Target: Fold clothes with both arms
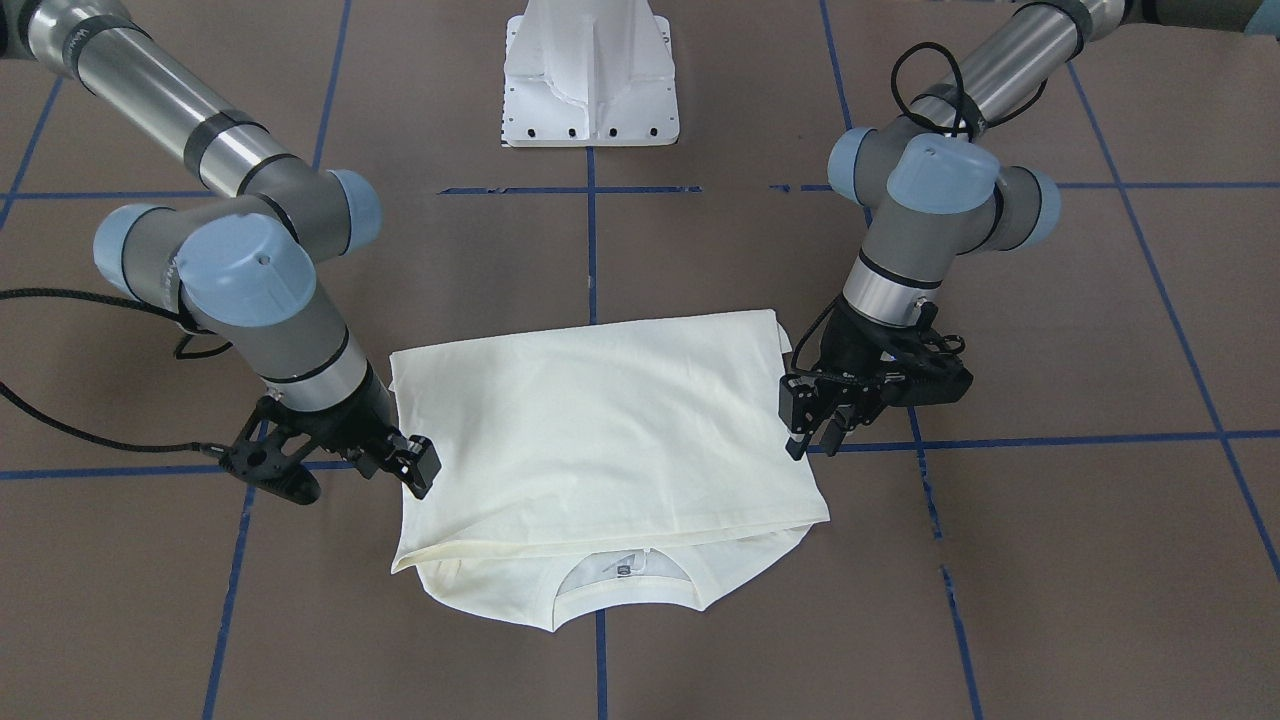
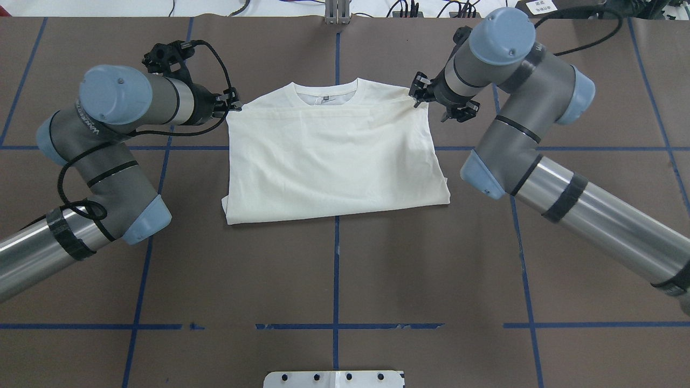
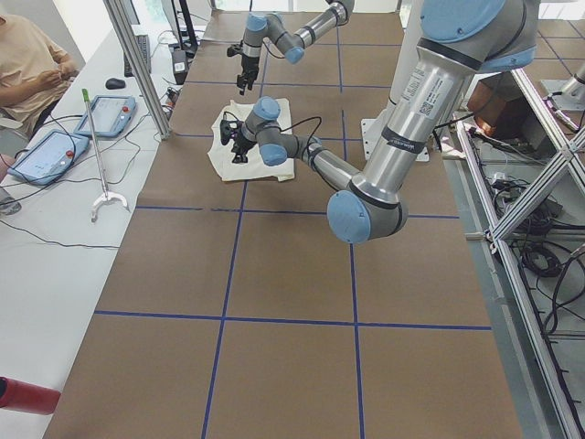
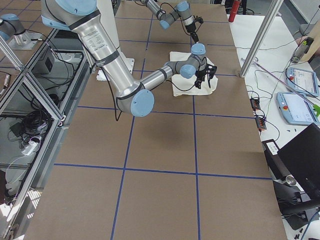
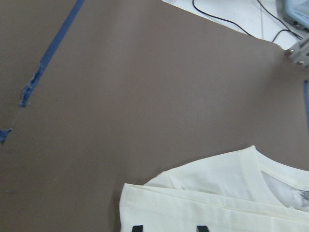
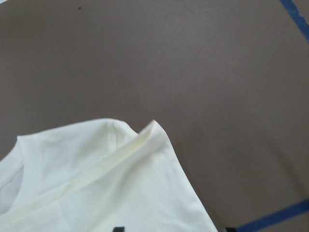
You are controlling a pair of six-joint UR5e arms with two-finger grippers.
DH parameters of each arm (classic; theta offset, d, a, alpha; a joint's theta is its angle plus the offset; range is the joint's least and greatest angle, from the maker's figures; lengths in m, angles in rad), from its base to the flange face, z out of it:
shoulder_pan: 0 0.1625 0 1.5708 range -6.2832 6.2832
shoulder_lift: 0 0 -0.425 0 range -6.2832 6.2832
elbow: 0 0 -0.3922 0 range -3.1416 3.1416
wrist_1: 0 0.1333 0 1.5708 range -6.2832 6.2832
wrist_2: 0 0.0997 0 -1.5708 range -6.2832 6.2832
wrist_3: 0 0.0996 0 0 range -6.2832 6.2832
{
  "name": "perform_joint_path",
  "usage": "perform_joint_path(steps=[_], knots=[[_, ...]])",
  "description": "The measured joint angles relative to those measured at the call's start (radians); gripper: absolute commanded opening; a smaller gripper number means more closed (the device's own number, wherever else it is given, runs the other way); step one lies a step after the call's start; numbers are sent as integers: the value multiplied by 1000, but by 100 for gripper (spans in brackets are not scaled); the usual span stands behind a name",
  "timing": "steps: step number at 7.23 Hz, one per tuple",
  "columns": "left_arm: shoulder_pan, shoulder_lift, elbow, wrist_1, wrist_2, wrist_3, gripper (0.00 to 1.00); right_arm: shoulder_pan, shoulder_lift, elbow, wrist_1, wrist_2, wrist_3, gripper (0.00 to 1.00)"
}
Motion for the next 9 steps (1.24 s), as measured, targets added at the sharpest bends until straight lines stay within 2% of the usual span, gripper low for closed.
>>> perform_joint_path(steps=[2,4,6,7,8,9], knots=[[-4,41,-63,-1,-26,-2,54,-97,-158,181,1,-42,177,87],[-4,49,-80,0,-23,1,54,-178,-219,233,1,-120,269,84],[-3,50,-83,0,-21,3,54,-200,-232,231,1,-140,283,80],[-3,51,-83,1,-20,5,54,-206,-237,228,1,-142,284,55],[-3,52,-83,0,-20,7,54,-209,-238,227,1,-143,285,7],[-3,54,-83,0,-20,8,54,-212,-238,228,1,-143,285,0]])
